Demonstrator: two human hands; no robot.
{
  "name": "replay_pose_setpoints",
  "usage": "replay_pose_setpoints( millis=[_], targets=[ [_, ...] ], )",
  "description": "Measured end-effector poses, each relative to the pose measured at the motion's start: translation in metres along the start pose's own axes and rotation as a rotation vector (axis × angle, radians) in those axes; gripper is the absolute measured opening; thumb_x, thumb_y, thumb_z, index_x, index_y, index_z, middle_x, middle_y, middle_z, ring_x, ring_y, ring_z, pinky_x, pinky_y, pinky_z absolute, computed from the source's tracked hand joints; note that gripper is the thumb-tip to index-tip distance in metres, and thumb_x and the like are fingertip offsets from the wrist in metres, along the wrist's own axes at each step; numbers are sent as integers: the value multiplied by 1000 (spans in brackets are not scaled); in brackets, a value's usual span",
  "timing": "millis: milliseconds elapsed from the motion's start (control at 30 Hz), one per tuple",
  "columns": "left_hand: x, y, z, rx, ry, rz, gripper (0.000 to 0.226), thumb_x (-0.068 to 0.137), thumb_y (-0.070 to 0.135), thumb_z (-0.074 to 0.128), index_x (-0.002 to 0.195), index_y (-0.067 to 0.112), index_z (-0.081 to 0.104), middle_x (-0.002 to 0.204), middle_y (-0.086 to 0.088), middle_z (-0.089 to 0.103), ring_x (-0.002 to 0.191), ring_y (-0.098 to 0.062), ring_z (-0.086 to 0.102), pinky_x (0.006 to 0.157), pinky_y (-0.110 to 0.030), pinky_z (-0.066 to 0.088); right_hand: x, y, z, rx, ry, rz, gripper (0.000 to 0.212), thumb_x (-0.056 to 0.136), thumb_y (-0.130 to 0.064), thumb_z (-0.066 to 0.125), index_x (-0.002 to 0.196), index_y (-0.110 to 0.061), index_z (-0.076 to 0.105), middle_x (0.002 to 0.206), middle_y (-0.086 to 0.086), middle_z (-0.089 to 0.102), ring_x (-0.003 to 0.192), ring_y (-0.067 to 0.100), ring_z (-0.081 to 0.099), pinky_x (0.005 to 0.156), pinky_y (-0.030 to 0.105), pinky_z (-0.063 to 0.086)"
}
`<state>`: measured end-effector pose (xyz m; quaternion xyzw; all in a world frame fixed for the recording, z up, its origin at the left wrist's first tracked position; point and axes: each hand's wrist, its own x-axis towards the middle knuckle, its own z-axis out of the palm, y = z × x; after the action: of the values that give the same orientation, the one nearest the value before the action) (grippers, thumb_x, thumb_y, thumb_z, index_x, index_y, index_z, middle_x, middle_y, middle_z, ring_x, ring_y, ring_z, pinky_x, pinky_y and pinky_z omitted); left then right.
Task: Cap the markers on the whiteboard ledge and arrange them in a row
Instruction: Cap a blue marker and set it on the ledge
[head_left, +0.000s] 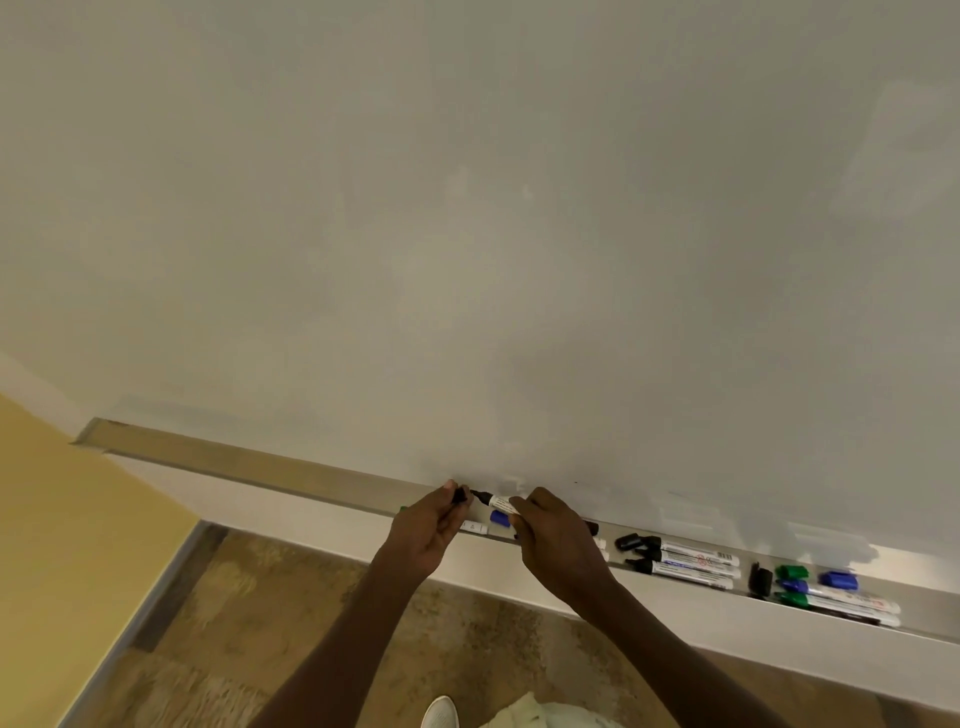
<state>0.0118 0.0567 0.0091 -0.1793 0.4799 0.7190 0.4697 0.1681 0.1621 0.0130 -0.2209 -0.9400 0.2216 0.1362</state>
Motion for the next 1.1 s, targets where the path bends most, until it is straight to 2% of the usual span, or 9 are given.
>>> replay_pose_setpoints(
  millis=[167, 333, 567, 667, 733, 833, 900, 967, 1100],
  targets=[
    [-3, 0, -5, 138, -25, -36, 16, 89, 11, 63, 95, -3, 67, 85, -16, 76, 75, -20, 75, 61, -27, 61, 1, -6, -1, -34, 7, -16, 21, 94, -17, 53, 111, -10, 64, 94, 9, 62, 73, 23, 58, 57, 32, 51],
    [-8, 1, -7, 232, -64, -23, 21, 87, 16, 67, 99, 0, 69, 91, -14, 76, 79, -19, 74, 65, -26, 61, -3, -14, 0, -32, 53, -71, 20, 87, -12, 65, 107, -9, 67, 86, 10, 64, 68, 22, 59, 53, 25, 41],
    [-16, -5, 1, 270, -21, 97, 21, 91, 17, 60, 102, 1, 69, 99, -14, 73, 92, -23, 69, 74, -28, 60, 4, -28, 8, -46, -9, -101, 27, 100, -22, 43, 116, -8, 59, 94, 12, 63, 74, 23, 57, 63, 32, 45],
    [-19, -2, 8, 248, -20, 158, 19, 92, 14, 59, 102, 1, 69, 93, -14, 72, 89, -24, 68, 76, -31, 59, 10, -46, 10, 108, 66, 25, 28, 100, -23, 46, 87, -8, 65, 69, 7, 62, 56, 13, 44, 57, 26, 32],
    [-19, 4, 8, 241, -26, 172, 18, 92, 14, 59, 102, 1, 69, 91, -13, 72, 87, -24, 69, 78, -32, 59, 17, -51, 9, 329, 107, 183, 35, 97, -23, 52, 66, -9, 63, 49, -5, 50, 44, 8, 37, 51, 21, 27],
    [-15, 14, 1, 227, -55, 199, 17, 92, 14, 60, 99, 3, 70, 90, -11, 74, 86, -22, 71, 72, -29, 60, 28, -55, 10, 505, 93, 318, 38, 93, -19, 58, 55, -14, 59, 41, -11, 42, 40, 7, 37, 46, 13, 28],
    [-13, 21, -2, 266, -41, 238, 16, 91, 16, 61, 97, 5, 72, 90, -9, 75, 84, -20, 71, 71, -28, 58, 36, -54, 10, 540, 19, 345, 36, 92, -22, 58, 58, -12, 63, 48, -4, 55, 44, 5, 43, 47, 13, 31],
    [-8, 26, -3, 297, 15, 287, 14, 89, 18, 64, 93, 8, 73, 87, -7, 76, 79, -18, 72, 68, -27, 56, 42, -48, 9, 488, -71, 321, 31, 92, -24, 57, 70, -8, 71, 64, 7, 67, 55, 14, 54, 53, 21, 38],
    [6, 32, -9, 234, 183, 338, 14, 89, 13, 64, 96, 3, 70, 85, -9, 72, 77, -21, 69, 64, -27, 55, 41, -33, 13, 361, -90, 289, 18, 91, -19, 61, 101, -11, 73, 93, 6, 70, 80, 18, 60, 74, 29, 47]
  ],
)
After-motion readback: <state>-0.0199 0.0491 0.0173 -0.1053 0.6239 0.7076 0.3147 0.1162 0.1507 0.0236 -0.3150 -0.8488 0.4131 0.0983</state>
